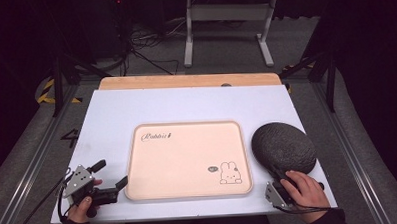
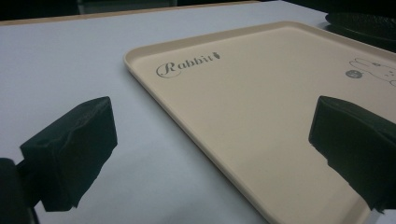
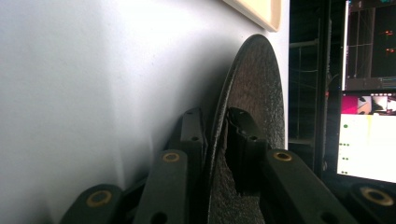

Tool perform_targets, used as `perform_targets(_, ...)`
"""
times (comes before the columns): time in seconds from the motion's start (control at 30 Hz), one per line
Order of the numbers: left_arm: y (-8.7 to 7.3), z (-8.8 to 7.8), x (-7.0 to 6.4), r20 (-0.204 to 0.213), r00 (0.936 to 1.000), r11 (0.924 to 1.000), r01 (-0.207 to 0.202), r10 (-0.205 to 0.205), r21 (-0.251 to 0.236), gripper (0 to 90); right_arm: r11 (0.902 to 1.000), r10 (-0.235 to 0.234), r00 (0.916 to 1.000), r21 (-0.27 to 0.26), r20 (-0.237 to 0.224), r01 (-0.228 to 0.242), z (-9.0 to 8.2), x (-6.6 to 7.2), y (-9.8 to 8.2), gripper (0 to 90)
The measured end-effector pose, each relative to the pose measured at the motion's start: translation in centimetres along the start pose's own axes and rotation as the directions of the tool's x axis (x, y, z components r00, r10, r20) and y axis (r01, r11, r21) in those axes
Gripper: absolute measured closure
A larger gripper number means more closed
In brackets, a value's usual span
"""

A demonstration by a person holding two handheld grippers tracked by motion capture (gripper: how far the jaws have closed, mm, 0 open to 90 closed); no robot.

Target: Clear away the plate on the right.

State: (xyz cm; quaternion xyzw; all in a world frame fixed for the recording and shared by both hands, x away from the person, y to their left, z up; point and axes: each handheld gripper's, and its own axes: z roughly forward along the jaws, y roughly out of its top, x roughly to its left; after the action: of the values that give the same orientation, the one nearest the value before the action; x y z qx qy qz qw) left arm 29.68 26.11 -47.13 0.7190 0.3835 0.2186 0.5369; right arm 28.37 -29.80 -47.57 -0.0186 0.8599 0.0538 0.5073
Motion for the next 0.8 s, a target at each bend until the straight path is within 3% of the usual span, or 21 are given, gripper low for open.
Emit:
perform_targets(0.1,0.0,0.0,0.0,0.0,1.0,1.0,0.0,0.0,0.0,1.7,0.9999,0.008,0.9988,0.01,0.048,-0.008,-0.6,-0.6,0.0,86.7)
perform_targets(0.23,0.0,0.0,0.0,0.001,1.0,1.0,-0.002,0.002,0.001,1.7,0.9992,0.039,0.9984,-0.005,0.041,-0.039,-0.7,-1.1,-0.5,86.4)
perform_targets(0.3,0.0,0.0,0.0,0.0,1.0,1.0,-0.001,0.001,0.001,1.7,0.9998,0.019,0.9992,-0.001,0.034,-0.019,-0.8,-1.2,-0.6,86.6)
perform_targets(0.6,0.0,0.0,0.0,-0.002,1.0,1.0,0.0,0.0,0.003,1.7,0.9985,0.045,0.9987,-0.031,0.023,-0.045,-1.4,-2.1,-0.6,84.8)
perform_targets(0.8,0.0,0.0,0.0,-0.003,1.0,1.0,-0.003,0.003,0.005,1.7,0.9984,0.038,0.9982,-0.045,0.046,-0.036,-2.0,-2.9,-0.4,84.8)
